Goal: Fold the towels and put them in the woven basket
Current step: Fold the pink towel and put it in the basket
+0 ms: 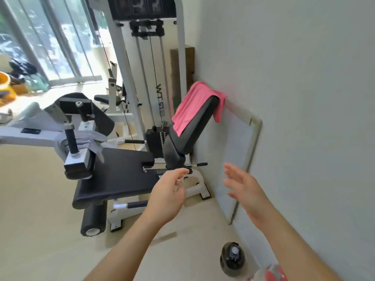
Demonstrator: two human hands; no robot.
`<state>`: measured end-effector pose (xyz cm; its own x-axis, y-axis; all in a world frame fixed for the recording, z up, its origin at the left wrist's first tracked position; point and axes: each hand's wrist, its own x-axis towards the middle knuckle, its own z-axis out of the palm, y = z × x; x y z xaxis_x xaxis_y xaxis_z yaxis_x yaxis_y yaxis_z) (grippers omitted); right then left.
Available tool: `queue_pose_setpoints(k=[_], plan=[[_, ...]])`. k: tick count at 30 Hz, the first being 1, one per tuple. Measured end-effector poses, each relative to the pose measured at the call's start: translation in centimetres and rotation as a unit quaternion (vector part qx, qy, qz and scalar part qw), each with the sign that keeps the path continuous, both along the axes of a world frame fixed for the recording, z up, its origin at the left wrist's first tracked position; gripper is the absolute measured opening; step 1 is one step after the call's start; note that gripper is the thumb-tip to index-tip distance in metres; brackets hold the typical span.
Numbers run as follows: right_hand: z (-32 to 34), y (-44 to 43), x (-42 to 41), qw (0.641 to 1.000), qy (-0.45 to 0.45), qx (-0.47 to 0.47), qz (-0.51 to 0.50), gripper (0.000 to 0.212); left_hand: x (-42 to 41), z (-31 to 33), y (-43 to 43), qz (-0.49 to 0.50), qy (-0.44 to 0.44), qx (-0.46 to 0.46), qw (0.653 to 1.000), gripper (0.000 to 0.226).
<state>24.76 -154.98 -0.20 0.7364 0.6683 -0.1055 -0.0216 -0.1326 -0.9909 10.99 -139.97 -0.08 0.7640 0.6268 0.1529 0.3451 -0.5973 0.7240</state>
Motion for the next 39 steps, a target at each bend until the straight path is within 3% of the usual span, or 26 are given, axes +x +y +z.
queue_pose_setpoints(k=[3,6,11,15,18,21,24,27,29,32,35,39], plan=[[-0.3,6.3,5.5,0.990,-0.124,-0.060,0.022,0.051,5.4,-0.1,5.3,-0.008,0.034,0.066,0.997,0.050],[-0.2,11.9,11.5,0.955,-0.257,-0.138,0.054,0.067,11.3,0.1,9.7,-0.021,0.068,0.103,0.992,0.053],[1.6,19.8,20.9,0.904,-0.355,-0.224,0.076,0.082,19.2,0.0,16.2,-0.027,0.078,0.133,0.988,0.055],[2.3,25.9,27.5,0.890,-0.382,-0.244,0.045,0.080,25.2,-0.6,21.6,-0.028,0.087,0.102,0.991,0.054],[1.8,29.9,31.7,0.877,-0.407,-0.255,0.021,0.076,30.2,-1.0,25.1,-0.048,0.062,0.032,0.996,0.051],[1.2,33.4,35.7,0.856,-0.435,-0.279,-0.013,0.070,35.7,-1.8,28.7,-0.085,0.026,0.032,0.996,0.047],[0.6,36.7,39.4,0.829,-0.440,-0.341,-0.047,0.064,41.5,-3.5,32.6,-0.106,-0.002,0.049,0.993,0.039],[-0.1,39.1,41.6,0.802,-0.459,-0.378,-0.059,0.055,46.2,-5.0,35.3,-0.101,0.052,0.110,0.987,0.039],[-0.3,39.8,42.3,0.792,-0.486,-0.362,-0.079,0.048,47.9,-5.7,36.5,-0.117,0.037,0.185,0.975,0.031],[-0.5,40.1,42.9,0.780,-0.526,-0.318,-0.115,0.038,49.1,-6.8,38.1,-0.148,0.004,0.205,0.967,0.026],[-0.2,40.2,43.4,0.773,-0.540,-0.305,-0.134,0.016,50.1,-6.3,39.5,-0.157,-0.041,0.105,0.981,0.029],[-0.3,39.6,44.1,0.798,-0.504,-0.307,-0.122,0.033,49.6,-3.7,40.3,-0.182,-0.135,0.028,0.974,0.025]])
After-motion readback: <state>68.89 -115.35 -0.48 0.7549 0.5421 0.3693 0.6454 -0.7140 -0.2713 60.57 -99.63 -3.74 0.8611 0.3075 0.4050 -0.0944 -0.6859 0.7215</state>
